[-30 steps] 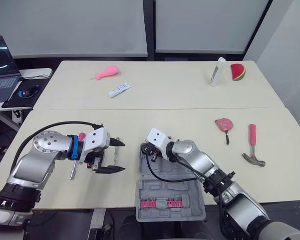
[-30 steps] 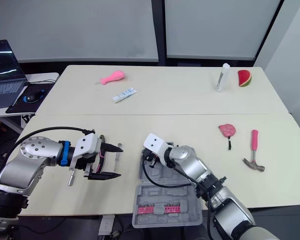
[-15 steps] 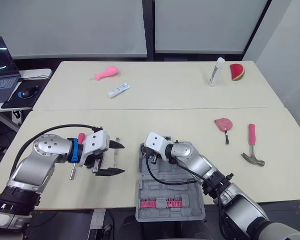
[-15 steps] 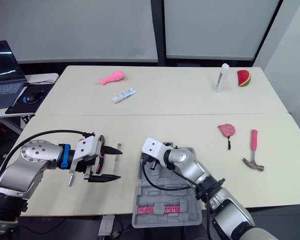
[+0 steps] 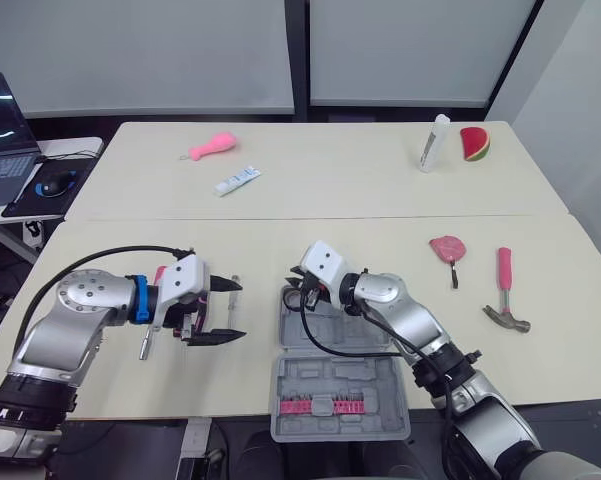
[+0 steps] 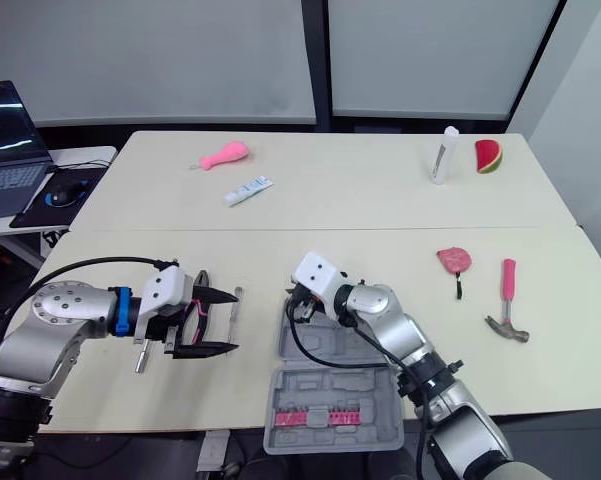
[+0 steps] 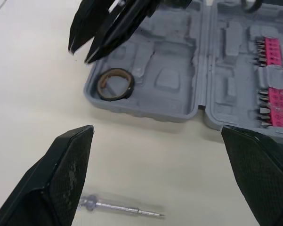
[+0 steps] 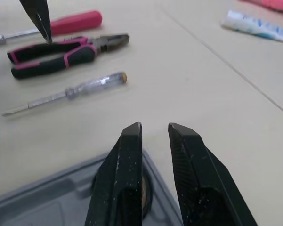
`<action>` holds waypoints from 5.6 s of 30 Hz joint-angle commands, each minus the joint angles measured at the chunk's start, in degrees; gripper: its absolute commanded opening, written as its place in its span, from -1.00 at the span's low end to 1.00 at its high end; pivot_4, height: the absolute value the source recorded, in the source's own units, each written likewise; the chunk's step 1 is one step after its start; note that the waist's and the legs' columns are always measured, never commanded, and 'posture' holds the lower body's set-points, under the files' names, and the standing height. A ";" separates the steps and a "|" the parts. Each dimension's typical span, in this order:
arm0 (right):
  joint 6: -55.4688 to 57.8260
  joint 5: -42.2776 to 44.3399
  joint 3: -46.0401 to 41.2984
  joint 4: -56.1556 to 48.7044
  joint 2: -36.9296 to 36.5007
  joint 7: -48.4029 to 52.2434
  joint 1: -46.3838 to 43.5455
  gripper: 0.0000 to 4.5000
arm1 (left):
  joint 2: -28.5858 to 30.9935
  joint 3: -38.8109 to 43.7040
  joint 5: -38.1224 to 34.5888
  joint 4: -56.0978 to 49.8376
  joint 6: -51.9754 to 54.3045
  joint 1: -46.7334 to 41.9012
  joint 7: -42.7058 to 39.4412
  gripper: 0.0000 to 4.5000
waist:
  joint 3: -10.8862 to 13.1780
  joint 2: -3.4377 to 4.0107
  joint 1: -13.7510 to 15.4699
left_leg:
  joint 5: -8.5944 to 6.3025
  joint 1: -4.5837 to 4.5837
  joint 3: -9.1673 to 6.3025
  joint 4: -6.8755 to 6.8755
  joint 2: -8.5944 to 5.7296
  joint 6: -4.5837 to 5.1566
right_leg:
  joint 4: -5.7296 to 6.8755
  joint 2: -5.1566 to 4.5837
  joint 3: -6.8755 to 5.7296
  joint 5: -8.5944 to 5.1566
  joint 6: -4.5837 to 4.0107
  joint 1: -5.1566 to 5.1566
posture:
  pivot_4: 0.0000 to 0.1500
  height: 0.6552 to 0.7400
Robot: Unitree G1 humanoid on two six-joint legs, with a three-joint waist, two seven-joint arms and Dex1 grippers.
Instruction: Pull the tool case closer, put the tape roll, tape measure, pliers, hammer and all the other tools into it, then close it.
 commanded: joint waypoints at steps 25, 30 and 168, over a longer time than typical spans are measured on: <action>-6.26 13.00 -62.35 -33.18 -16.69 -6.04 59.35 -0.51 | -9.48 32.64 -5.55 17.56 -3.61 23.13 23.30 1.00 | -0.03 -0.09 1.60 | -0.10 0.25 0.14 -0.59 -0.05 0.16 | -0.42 -0.08 0.21 0.00 0.00 0.30 | 1.00 1.00; -5.45 17.21 -64.33 -31.55 -15.63 -4.94 62.80 -0.07 | -11.78 32.26 -6.92 11.81 -1.99 29.80 23.39 1.00 | -0.04 -0.05 1.61 | -0.02 0.60 0.24 -0.85 -0.01 0.03 | -0.42 -0.07 0.29 0.00 0.00 0.46 | 1.00 1.00; 35.05 21.15 -27.38 -49.07 -25.35 -12.34 61.04 -0.99 | -13.37 -17.04 -0.87 -21.15 8.25 -6.03 0.94 1.00 | -0.03 -0.02 3.43 | 0.16 0.03 0.04 -0.61 -0.15 -0.17 | -1.18 0.04 0.28 0.06 -0.12 0.77 | 1.00 1.00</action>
